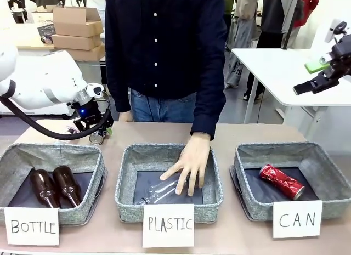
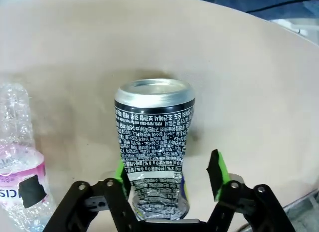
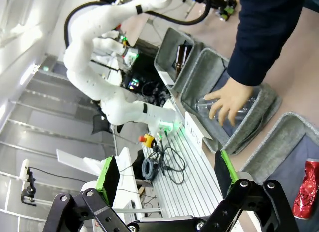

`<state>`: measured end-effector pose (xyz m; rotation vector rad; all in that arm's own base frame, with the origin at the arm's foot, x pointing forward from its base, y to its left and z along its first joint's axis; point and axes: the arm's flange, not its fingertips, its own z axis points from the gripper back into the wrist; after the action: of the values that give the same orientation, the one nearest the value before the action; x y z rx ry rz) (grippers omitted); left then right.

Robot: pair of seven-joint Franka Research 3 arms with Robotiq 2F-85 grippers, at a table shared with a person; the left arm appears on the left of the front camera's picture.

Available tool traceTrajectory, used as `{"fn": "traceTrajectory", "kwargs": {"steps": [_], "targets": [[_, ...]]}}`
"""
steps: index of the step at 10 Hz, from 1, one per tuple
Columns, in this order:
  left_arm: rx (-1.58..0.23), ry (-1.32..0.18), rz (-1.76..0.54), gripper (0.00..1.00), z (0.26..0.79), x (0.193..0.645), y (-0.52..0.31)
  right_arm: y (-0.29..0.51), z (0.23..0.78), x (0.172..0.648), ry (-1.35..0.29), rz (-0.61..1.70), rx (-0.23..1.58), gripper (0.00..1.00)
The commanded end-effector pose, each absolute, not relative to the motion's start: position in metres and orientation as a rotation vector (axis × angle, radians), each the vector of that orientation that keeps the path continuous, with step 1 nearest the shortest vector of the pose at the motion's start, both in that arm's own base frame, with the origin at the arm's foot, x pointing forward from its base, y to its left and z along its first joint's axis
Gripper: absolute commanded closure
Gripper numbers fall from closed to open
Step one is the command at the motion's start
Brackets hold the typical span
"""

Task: Sort the can waste into the basket.
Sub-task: Pick up the can waste from the table and place it in the right Fabric basket.

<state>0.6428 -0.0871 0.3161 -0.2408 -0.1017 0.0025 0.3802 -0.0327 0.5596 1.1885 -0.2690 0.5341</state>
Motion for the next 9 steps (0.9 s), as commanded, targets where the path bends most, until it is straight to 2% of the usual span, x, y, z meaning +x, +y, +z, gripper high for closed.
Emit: {"fn": "traceTrajectory", "kwargs": {"steps": [1, 2, 3, 4, 5, 9], "targets": [[-0.230, -0.133, -0.021, 1.00, 0.317, 0.642, -0.085, -0.034, 0.559, 0.379, -0.284, 0.563, 1.183, 0.00], [-0.229, -0.140, -0.028, 1.00, 0.318, 0.640, -0.086, -0.034, 0.559, 0.379, -0.284, 0.563, 1.183, 0.00], [-0.231, -0.146, -0.039, 0.85, 0.321, 0.638, -0.086, -0.034, 0.559, 0.379, -0.284, 0.563, 1.183, 0.00], [-0.235, -0.140, -0.040, 0.95, 0.323, 0.637, -0.087, -0.034, 0.559, 0.379, -0.284, 0.563, 1.183, 0.00], [-0.222, -0.151, -0.034, 1.00, 0.325, 0.637, -0.087, -0.034, 0.559, 0.379, -0.284, 0.563, 1.183, 0.00], [-0.265, -0.207, 0.017, 1.00, 0.349, 0.629, -0.076, -0.034, 0.559, 0.379, -0.284, 0.563, 1.183, 0.00]]}}
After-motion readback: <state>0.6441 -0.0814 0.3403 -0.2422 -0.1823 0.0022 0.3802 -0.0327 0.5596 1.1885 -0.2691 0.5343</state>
